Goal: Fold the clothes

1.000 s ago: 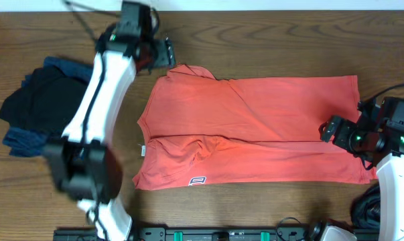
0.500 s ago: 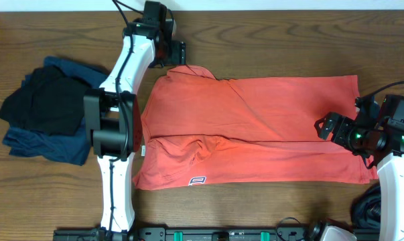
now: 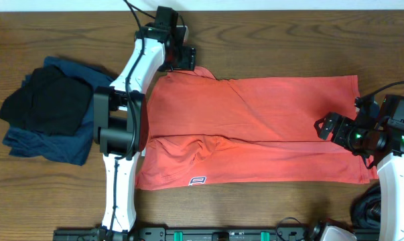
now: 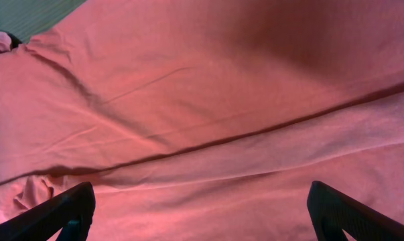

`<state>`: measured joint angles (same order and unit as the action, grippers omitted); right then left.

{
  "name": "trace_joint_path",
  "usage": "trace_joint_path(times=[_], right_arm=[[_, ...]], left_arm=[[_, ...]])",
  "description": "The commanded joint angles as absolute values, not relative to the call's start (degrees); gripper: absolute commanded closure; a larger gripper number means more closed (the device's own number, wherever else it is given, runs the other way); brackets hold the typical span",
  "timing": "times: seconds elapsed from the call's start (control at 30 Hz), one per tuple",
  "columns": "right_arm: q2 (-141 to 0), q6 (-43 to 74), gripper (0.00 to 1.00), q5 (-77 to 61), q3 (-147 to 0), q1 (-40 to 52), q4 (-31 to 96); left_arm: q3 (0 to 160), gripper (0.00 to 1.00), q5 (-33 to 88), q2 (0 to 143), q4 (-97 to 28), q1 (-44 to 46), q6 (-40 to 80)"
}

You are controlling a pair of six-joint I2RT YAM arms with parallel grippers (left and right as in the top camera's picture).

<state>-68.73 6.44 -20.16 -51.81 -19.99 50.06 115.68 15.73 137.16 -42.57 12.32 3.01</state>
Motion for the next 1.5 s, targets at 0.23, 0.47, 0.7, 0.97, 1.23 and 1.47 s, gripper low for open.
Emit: trace_joint_path(times=[0.23, 0.47, 0.7, 0.97, 1.23, 1.47], right_arm=[[-68.2, 5.5, 0.01, -21.0, -53.0, -19.4, 50.6], [-68.2, 5.5, 0.01, -21.0, -53.0, -19.4, 50.7], [-68.2, 5.5, 0.01, -21.0, -53.0, -19.4, 50.8], [-68.2, 5.5, 0.01, -19.3, -53.0, -19.4, 50.3], [-69.7, 6.7, 0.02, -13.9, -53.0, -19.4, 49.3], [-78.4, 4.8, 0.02, -15.7, -53.9, -19.4, 48.2]], left_arm=[[114.6, 0.56, 13.9, 137.5, -42.5, 12.0, 2.2], [114.5, 0.56, 13.9, 138.0, -43.0, 12.0, 2.1], [114.5, 0.81, 13.9, 139.9, -44.1, 12.0, 2.1], [114.9, 0.94, 13.9, 139.4, -43.8, 12.0, 2.2], [115.2, 0.94, 13.9, 134.0, -42.0, 11.9, 3.2], [115.2, 0.94, 14.0, 129.4, -42.2, 11.8, 6.3]])
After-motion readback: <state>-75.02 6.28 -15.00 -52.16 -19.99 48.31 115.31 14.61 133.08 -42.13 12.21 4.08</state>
